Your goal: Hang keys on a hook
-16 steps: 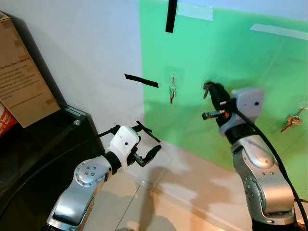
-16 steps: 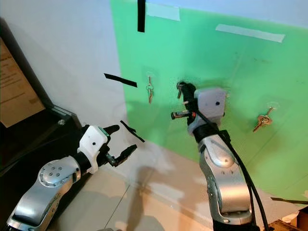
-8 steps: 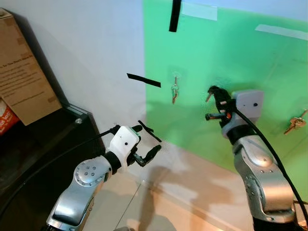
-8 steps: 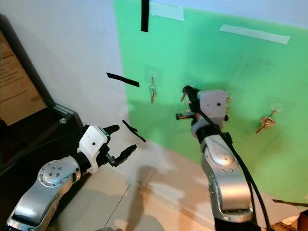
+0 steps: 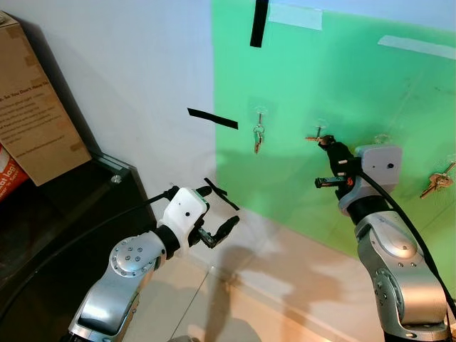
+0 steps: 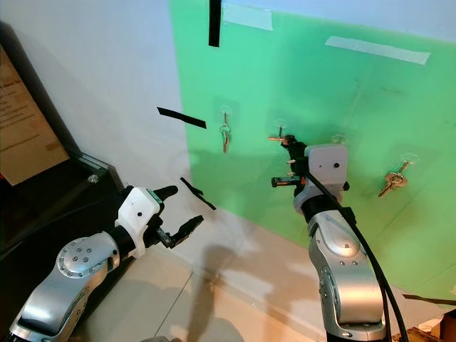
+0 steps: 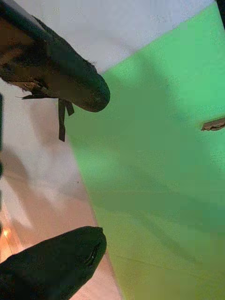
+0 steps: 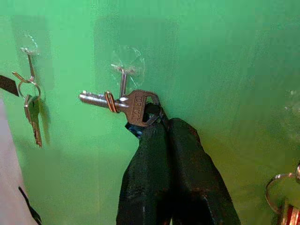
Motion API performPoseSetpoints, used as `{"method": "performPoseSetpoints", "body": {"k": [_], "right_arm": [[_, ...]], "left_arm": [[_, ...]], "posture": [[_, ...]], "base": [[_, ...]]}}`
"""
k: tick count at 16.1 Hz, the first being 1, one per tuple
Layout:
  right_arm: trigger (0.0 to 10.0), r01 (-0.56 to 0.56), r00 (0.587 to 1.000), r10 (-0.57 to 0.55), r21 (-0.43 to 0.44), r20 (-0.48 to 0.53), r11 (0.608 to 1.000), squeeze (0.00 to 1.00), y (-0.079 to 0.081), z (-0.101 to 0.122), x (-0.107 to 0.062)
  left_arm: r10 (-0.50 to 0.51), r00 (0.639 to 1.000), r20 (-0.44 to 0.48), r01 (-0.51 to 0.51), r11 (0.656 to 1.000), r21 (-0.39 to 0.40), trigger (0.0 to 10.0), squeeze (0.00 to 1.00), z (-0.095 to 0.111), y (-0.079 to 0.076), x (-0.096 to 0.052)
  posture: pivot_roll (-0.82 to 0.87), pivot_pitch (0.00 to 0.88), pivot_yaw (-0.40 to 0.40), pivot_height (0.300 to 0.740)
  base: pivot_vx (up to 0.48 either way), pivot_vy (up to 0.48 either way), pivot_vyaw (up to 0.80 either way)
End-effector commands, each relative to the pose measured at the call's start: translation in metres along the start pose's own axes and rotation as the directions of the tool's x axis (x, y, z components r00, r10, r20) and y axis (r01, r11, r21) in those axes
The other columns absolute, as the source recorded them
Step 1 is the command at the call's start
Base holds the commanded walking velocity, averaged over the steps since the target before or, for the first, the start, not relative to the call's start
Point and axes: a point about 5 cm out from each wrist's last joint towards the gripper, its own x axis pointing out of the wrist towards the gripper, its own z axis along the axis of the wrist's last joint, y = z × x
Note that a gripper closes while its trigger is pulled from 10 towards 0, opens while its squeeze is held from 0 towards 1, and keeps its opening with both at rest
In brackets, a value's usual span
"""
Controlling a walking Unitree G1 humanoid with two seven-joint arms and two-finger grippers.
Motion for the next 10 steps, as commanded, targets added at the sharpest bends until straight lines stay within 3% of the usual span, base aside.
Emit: {"method": "performPoseSetpoints", "body": {"k": [1, 6, 10], "right_arm": [[10.0, -0.04, 0.997, 0.04, 0.003, 0.059, 0.999, 0.0, 0.005, 0.011, -0.001], [10.0, -0.197, 0.98, 0.197, -0.027, -0.002, 0.98, 0.0, 0.024, -0.001, -0.008], [10.0, -0.212, 0.977, 0.211, -0.058, -0.031, 0.975, 0.0, 0.025, -0.007, -0.01]], "left_arm": [[-0.008, 1.0, 0.003, 0.008, 1.0, 0.015, 10.0, 0.1, 0.002, 0.001, 0.0], [-0.009, 1.0, 0.005, 0.009, 1.0, 0.012, 10.0, 0.1, 0.002, -0.001, 0.0], [-0.013, 1.0, 0.003, 0.013, 1.0, 0.012, 10.0, 0.11, 0.002, -0.001, 0.0]], "posture": [[-0.06, 0.0, 0.037, 0.74], [-0.06, 0.0, 0.033, 0.74], [-0.06, 0.0, 0.036, 0.74]], "base": [[0.0, 0.0, 0.0], [0.0, 0.0, 0.0], [0.0, 0.0, 0.0]]}}
